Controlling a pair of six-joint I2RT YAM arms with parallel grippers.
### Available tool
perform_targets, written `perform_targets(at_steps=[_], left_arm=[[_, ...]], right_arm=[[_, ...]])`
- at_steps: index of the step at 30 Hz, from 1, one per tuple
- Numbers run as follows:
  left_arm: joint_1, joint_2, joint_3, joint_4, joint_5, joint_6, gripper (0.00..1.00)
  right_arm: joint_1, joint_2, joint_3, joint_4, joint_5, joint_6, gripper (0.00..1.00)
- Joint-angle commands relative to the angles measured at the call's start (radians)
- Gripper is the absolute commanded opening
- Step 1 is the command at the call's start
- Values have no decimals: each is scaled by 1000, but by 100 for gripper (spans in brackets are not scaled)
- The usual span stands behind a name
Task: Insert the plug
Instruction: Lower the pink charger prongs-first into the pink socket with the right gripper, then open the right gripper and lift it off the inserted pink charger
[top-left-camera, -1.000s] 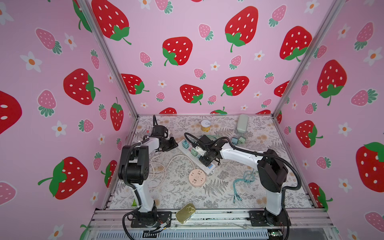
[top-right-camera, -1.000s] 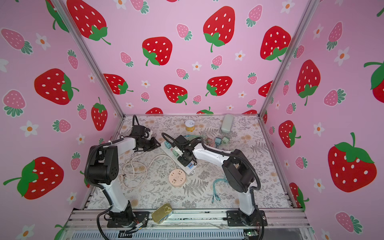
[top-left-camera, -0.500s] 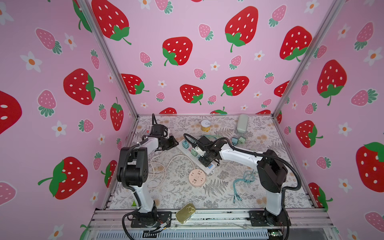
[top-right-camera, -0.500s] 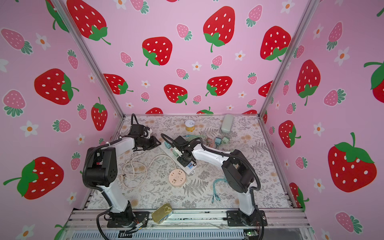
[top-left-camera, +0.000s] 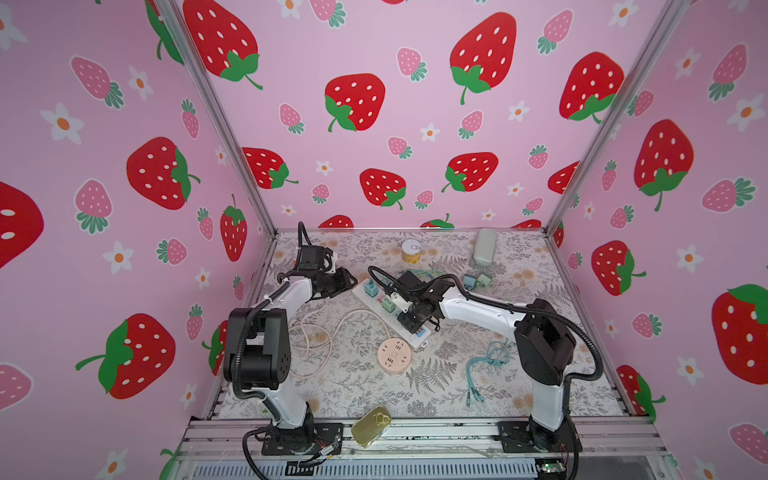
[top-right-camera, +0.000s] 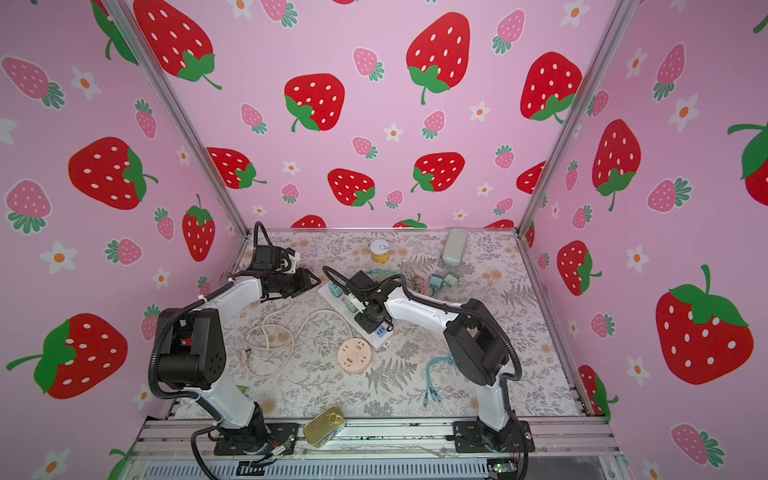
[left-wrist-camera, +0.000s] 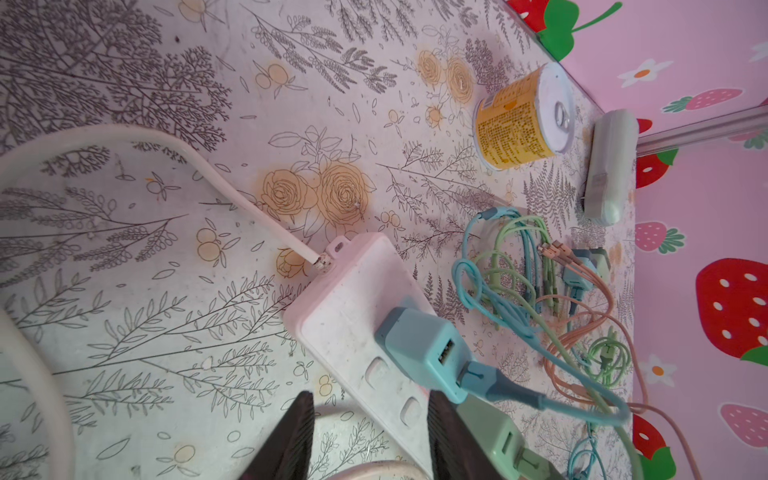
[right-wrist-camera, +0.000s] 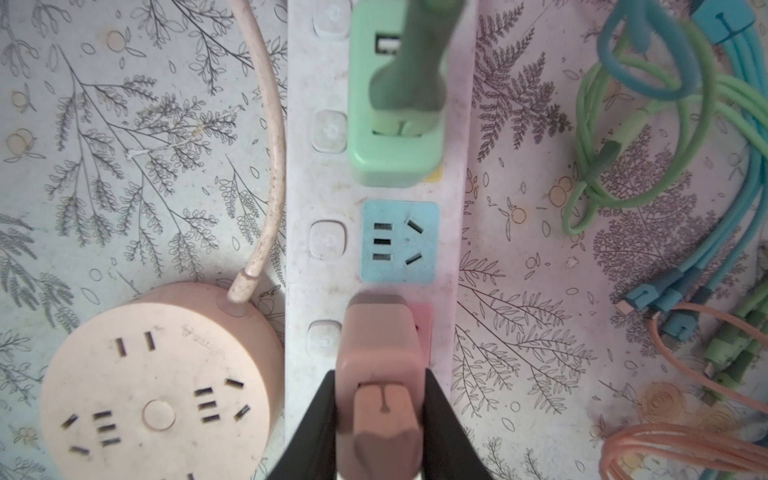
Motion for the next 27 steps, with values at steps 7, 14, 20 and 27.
perform_targets(at_steps=[7,14,20,27], left_arm=[[6,-125,27,-115,-16,21,54],[6,-188,42,-162,-43,35,59],[12,-215,48,-177,-34,36,61],[18,-247,62,-186,-13,34,62]], right_arm=[[5,-58,-44,-66,-79,19,46],[6,-113,-81,-69,-120,17,55],[5,-168,-148,-60,-212,-22,65],[5,-215,-220,-13,-401,-94,69]])
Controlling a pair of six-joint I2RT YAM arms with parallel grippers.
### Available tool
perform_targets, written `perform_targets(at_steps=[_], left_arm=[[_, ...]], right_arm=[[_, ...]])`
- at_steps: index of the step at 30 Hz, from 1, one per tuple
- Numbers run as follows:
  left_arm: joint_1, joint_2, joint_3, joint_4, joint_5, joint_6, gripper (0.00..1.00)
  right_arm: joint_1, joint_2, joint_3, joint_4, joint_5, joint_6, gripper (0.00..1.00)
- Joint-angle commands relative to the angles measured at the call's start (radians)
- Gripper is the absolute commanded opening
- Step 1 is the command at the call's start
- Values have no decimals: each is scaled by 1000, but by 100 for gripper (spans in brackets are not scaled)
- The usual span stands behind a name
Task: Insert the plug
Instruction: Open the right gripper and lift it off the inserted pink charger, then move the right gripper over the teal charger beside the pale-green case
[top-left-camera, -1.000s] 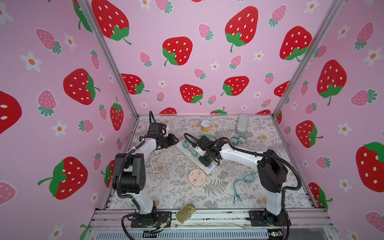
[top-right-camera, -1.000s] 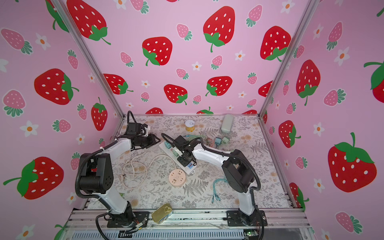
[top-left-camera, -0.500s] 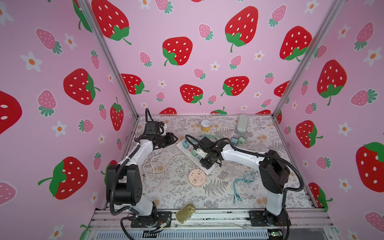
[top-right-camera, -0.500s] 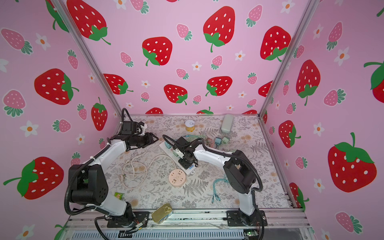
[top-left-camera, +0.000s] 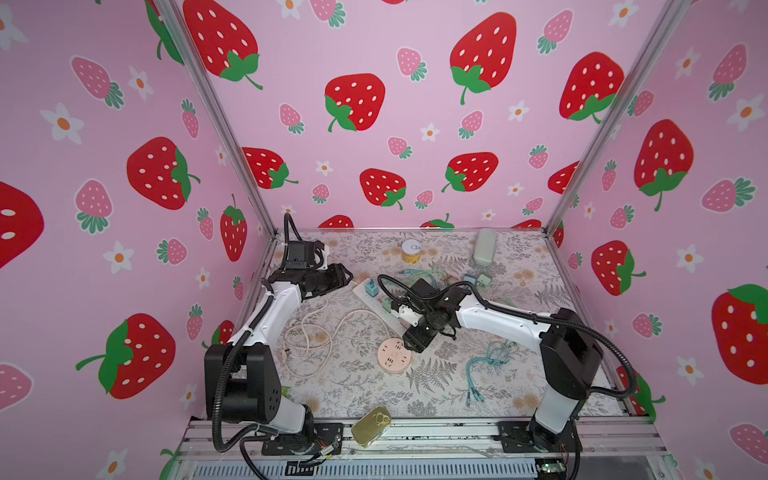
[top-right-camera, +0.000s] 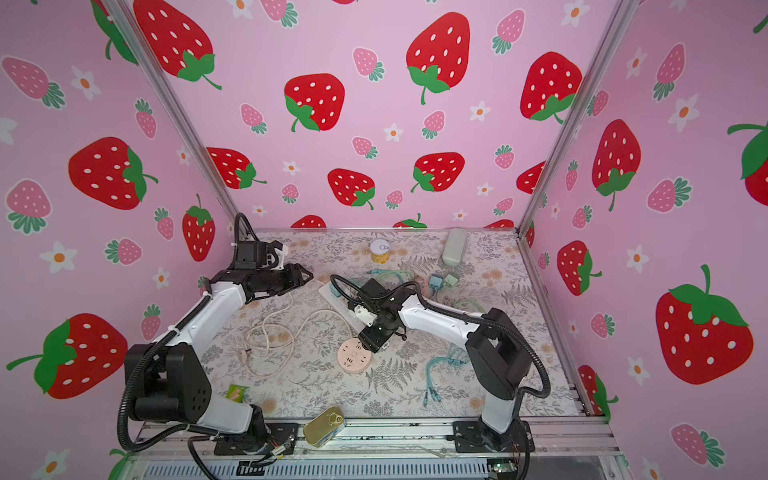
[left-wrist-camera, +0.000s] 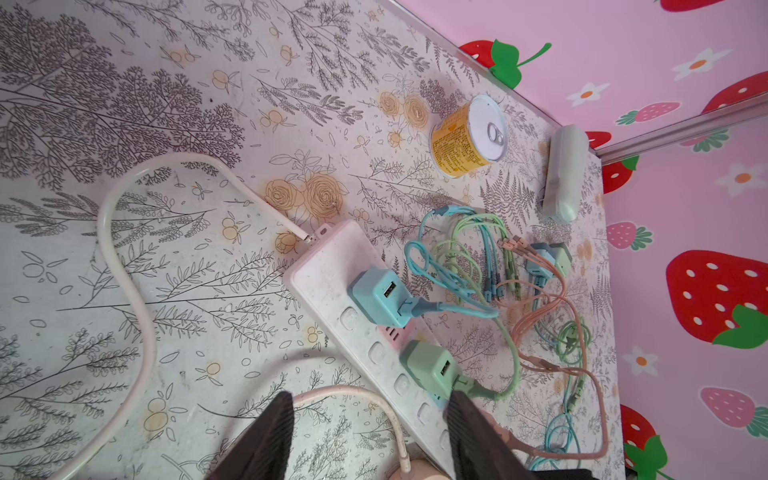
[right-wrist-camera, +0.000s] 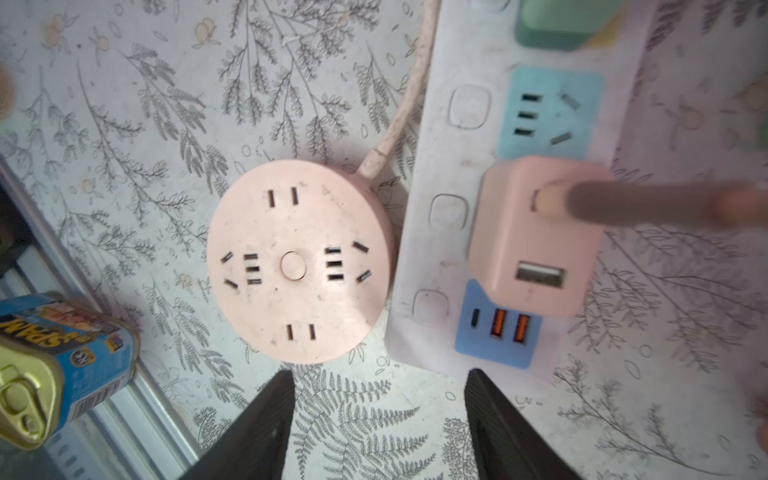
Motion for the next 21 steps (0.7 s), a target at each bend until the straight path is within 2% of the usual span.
perform_targets(at_steps=[1,3,6,12,21], left_arm=[[7,-40,49,-35,18,11,62],[10,-57,48,-35,18,7,63],[9,-76,42,-35,37,10,64],[9,-95,24,-21,87,22,64],[4,-177,-12,-33,108,46,66]], right_arm=[[3,-73,-42,30,-155,-72,69],[4,-125,-65,70,-189,-81,69],[-5,-201,-84,141,-165,-60,69],[-81,-283,-82,235,-3,25,69],[-260,-318,-112,298,215,195,67]])
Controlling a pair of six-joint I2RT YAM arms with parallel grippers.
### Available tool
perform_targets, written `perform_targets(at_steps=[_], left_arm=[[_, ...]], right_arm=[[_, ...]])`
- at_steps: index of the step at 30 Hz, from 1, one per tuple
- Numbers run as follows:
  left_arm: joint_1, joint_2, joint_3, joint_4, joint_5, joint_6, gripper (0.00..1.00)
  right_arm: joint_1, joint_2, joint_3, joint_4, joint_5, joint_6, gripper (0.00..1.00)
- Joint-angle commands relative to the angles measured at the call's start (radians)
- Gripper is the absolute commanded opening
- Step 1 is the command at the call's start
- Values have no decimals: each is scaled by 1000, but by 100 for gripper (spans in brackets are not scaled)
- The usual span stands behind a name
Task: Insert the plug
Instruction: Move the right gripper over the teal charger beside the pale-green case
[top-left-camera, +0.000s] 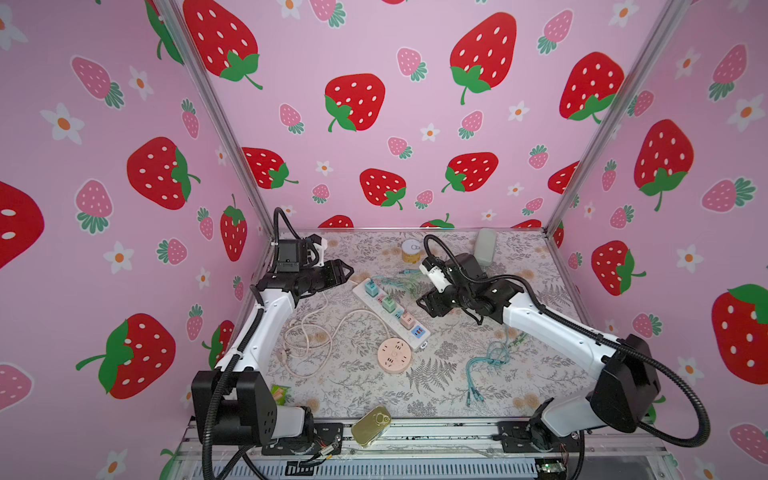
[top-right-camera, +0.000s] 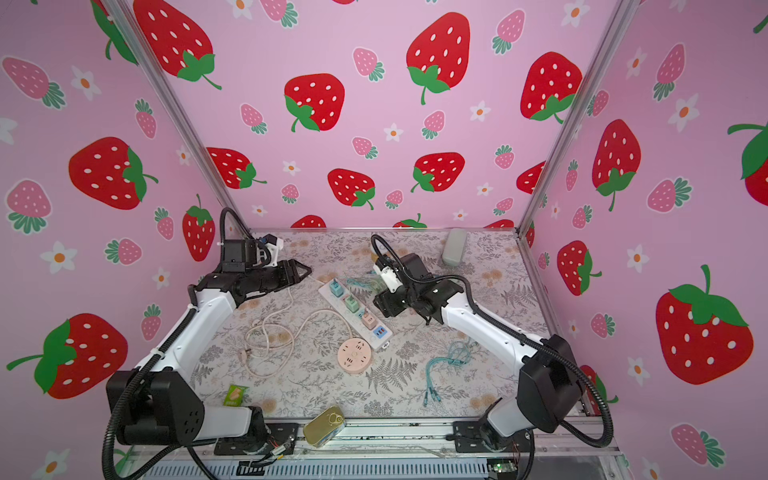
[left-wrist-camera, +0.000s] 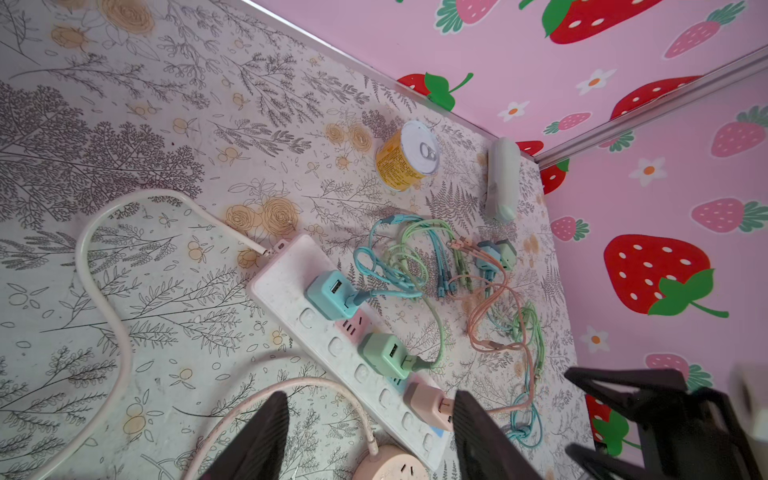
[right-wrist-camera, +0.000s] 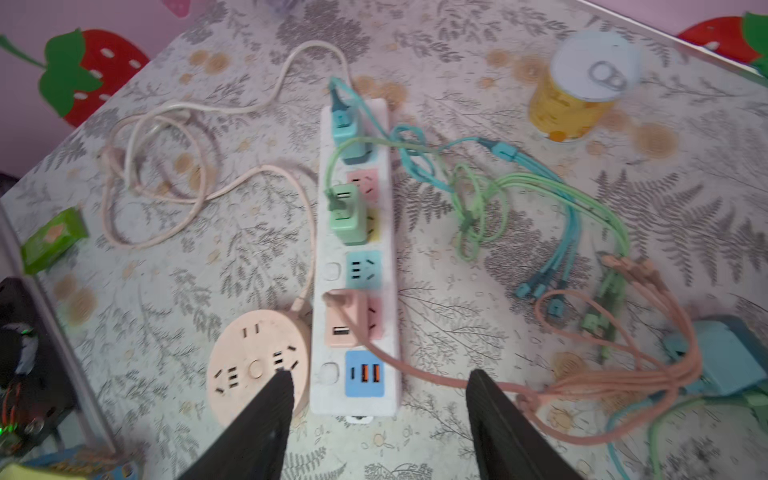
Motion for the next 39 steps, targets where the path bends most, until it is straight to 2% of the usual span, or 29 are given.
perform_targets(at_steps=[1,6,8,13,27,39], left_arm=[[-1,-47,-15,-21,29,25,66],[-25,-85,-24,-40,40,55,66],[-41,-92,-19,-63,35,76,67],[-75,-112,-19,-82,34,107,67],[-185,-147,-40,-106,32,182,67],[-193,-165,-50,-123,5,198,67]], right_arm=[[-56,-31,-24,31,109,95,65],[-99,-28,-51,36,288,171,65],[-112,-20,-68,38,325,185,65],[-150,29,-91,103,300,208,65],[-227,226,-67,212,382,314,65],[-294,265,-82,309,298,357,62]])
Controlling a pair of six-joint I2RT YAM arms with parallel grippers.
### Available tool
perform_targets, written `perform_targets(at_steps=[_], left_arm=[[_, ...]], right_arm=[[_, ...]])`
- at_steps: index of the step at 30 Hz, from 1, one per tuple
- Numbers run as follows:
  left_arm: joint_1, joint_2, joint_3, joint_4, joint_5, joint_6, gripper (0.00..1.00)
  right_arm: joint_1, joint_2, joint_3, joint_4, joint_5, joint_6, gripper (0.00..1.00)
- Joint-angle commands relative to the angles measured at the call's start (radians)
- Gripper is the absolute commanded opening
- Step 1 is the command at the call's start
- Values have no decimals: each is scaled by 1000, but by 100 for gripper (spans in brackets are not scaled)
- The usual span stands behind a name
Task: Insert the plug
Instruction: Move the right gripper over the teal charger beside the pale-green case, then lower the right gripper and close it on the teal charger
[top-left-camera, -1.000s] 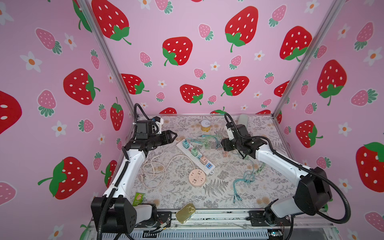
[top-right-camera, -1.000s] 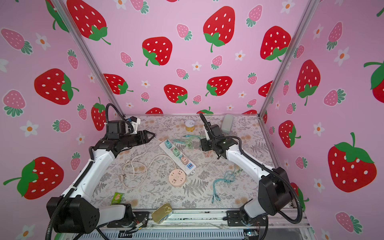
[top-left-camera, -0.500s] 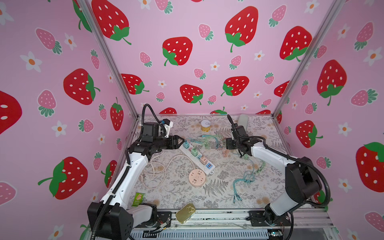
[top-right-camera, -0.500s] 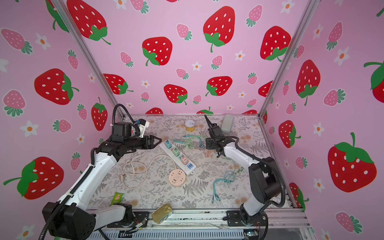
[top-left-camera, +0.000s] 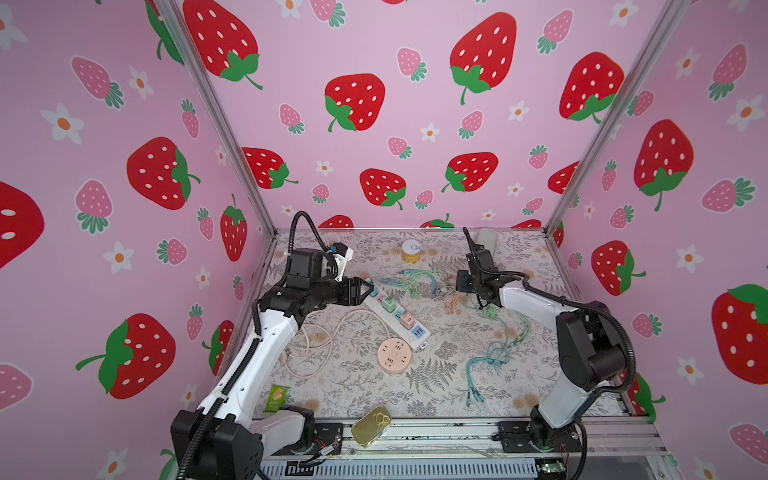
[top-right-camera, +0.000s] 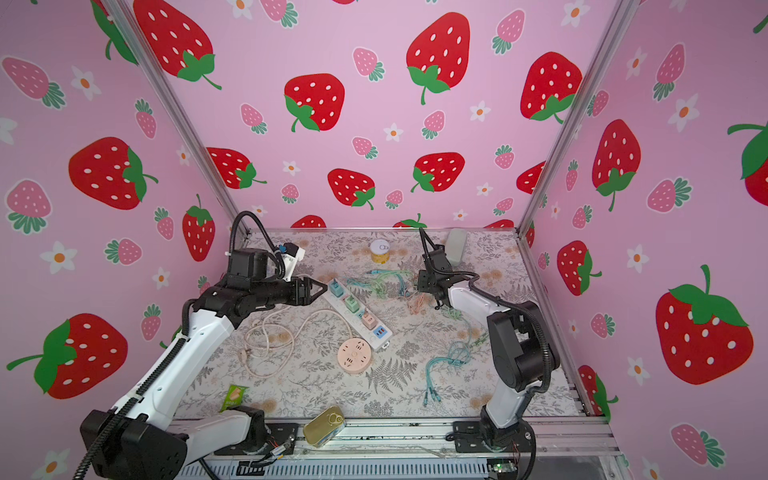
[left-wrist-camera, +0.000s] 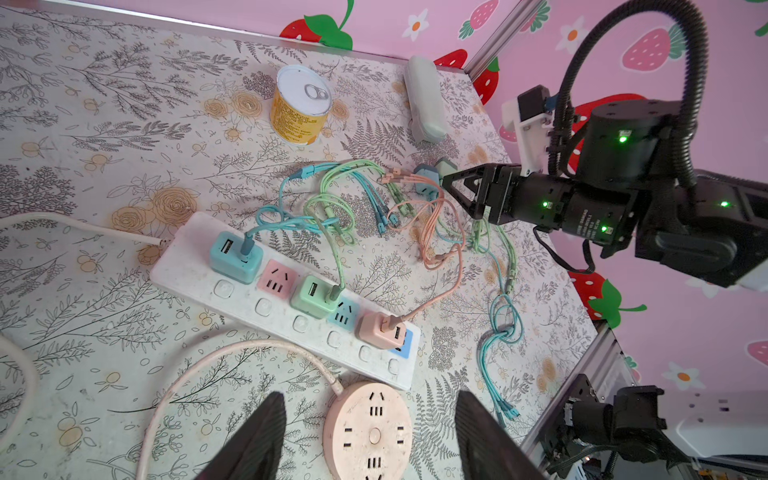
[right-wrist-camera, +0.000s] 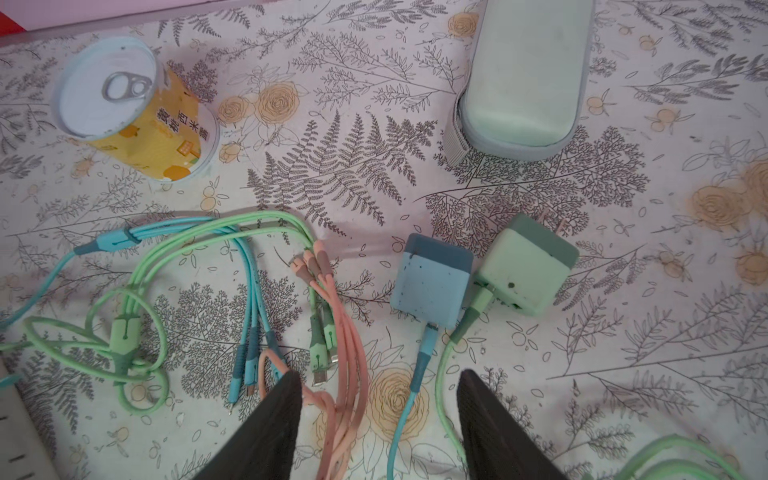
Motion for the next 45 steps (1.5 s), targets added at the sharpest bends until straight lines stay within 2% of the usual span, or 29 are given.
perform_targets(at_steps=[1,7,15,25,31,45], left_arm=[[-5,-4,-4,-22,0,27,67],[-8,-6,-3,-22,2,27,67],[-8,-2,2,-22,1,25,68],[-7,1,1,-29,2,30,68],[-8,7,7,-28,2,29,68],[-7,6,10,-39,1,33,68]], right_arm=[[-25,30,-1,34,-25,32,62],[-67,95,33,23,-27,23,61],[-72,170,73,30,-37,14,59],[-80,165,66,93,-87,4,55],[-95,189,96,67,-43,32,55],[-100,279,147,63,-32,64,54]])
